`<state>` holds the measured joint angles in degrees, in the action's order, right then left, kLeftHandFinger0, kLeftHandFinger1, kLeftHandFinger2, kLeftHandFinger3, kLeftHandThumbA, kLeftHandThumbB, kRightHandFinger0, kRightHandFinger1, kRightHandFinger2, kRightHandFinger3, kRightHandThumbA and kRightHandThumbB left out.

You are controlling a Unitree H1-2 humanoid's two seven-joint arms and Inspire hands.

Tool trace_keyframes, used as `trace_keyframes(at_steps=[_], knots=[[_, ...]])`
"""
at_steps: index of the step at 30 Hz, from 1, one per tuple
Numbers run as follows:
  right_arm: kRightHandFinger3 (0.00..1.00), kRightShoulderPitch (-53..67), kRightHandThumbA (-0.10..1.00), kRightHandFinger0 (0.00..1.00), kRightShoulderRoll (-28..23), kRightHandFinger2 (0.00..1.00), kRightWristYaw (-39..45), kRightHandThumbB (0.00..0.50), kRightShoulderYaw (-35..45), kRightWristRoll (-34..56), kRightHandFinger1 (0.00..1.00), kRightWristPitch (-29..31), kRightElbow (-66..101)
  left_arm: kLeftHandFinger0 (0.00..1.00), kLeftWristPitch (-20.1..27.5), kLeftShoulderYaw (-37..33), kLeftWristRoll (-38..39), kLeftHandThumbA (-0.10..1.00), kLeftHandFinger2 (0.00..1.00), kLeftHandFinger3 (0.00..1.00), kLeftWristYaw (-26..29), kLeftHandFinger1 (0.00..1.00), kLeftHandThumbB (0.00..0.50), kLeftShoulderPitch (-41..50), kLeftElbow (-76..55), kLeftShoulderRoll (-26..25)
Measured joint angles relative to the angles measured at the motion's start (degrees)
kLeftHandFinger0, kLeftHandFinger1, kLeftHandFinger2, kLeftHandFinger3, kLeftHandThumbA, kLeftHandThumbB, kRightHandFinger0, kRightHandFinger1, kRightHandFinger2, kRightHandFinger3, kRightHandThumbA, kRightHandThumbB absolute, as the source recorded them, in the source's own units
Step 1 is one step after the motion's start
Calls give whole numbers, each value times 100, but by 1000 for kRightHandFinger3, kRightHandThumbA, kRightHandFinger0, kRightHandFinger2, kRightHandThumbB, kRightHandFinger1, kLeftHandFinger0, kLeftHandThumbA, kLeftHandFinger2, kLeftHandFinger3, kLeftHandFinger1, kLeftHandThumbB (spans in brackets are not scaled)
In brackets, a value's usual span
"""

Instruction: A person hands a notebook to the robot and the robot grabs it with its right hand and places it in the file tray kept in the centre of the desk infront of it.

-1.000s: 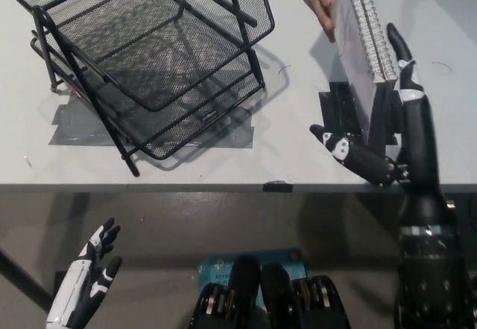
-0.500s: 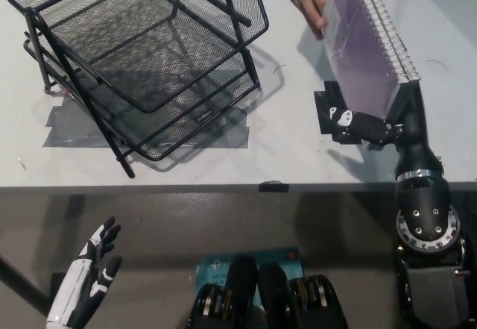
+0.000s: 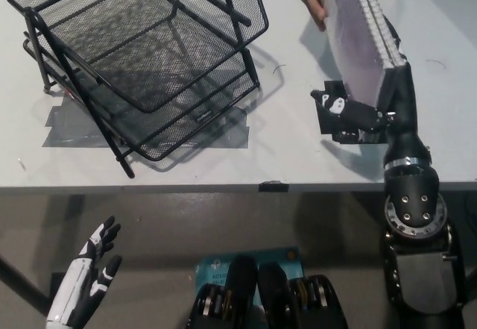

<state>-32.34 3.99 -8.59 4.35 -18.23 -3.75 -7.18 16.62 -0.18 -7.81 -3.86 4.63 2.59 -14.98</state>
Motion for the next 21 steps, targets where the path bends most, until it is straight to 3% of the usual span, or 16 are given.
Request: trace_keyframes(at_steps=[1, 2, 3, 4, 8, 11, 21], knots=[[495, -46, 881, 116, 45, 335, -60, 83, 31, 42, 229, 84, -98, 1000, 0, 0, -1, 931, 1000, 1000, 0, 1000, 465, -5, 0, 0], [297, -97, 908, 23, 91, 133, -106, 60, 64, 74, 46, 151, -196, 1000, 0, 0, -1, 931, 1000, 1000, 0, 1000, 466, -8, 0, 0], [59, -128, 950, 5, 117, 27, -149, 45, 81, 115, 9, 210, -260, 1000, 0, 0, -1, 932, 1000, 1000, 0, 1000, 466, -13, 0, 0], [12, -152, 966, 1, 134, 5, -181, 20, 87, 143, 2, 261, -316, 1000, 0, 0, -1, 933, 1000, 1000, 0, 1000, 466, -19, 0, 0], [0, -253, 979, 0, 160, 0, -373, 9, 85, 176, 0, 326, -485, 1000, 0, 1, -6, 944, 1000, 1000, 0, 1000, 470, -44, 0, 0], [54, -278, 986, 0, 173, 0, -449, 23, 91, 254, 0, 390, -580, 1000, -1, 1, -9, 941, 1000, 1000, -1, 1000, 466, -71, 0, 0], [0, -278, 941, 0, 181, 0, -642, 11, 112, 448, 0, 433, -690, 1000, 0, 5, -8, 950, 1000, 1000, 0, 1000, 471, -108, 0, 0]])
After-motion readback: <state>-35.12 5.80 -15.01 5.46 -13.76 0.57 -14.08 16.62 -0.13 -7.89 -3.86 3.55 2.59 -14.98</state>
